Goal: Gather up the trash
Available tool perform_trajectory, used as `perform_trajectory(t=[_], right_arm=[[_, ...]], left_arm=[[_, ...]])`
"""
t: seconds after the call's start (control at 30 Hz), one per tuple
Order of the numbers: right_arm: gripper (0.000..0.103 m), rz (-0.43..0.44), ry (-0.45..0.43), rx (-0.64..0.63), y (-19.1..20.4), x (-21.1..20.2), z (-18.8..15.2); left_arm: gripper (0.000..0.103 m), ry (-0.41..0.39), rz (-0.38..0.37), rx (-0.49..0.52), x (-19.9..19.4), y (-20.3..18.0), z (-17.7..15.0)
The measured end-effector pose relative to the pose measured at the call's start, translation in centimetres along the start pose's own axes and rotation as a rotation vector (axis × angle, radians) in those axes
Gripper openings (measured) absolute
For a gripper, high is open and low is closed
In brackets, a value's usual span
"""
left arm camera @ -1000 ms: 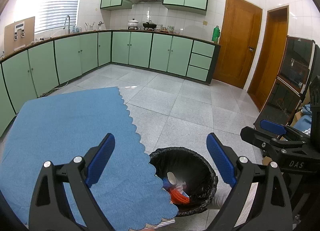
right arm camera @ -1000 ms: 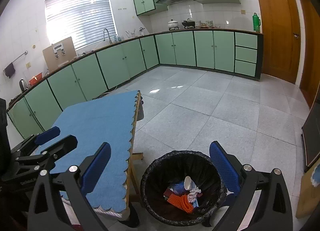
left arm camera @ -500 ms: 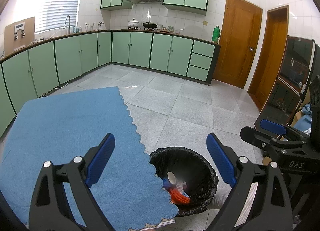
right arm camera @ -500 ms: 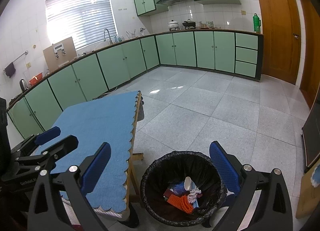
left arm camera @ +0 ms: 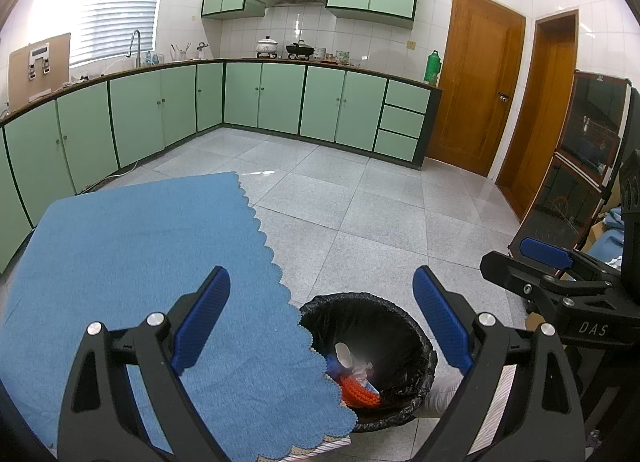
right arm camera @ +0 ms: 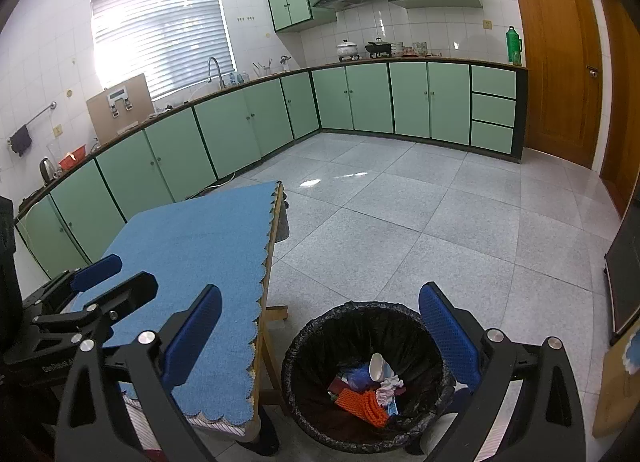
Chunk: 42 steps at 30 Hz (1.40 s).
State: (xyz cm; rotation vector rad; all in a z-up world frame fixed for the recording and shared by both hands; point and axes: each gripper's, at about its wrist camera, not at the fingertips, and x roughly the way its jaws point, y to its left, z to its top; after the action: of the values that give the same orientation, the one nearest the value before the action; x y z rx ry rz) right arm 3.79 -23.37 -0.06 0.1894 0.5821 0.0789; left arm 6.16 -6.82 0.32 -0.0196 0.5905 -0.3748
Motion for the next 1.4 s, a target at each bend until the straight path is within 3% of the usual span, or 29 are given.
perform_trajectory(t=[1.4], right_arm=[[0.097,0.002,0.006,-0.001,0.01,0.10,-0.07]], left_arm=[[0.090,0.006,0.000,-0.005,0.04,0.17,-0.25]])
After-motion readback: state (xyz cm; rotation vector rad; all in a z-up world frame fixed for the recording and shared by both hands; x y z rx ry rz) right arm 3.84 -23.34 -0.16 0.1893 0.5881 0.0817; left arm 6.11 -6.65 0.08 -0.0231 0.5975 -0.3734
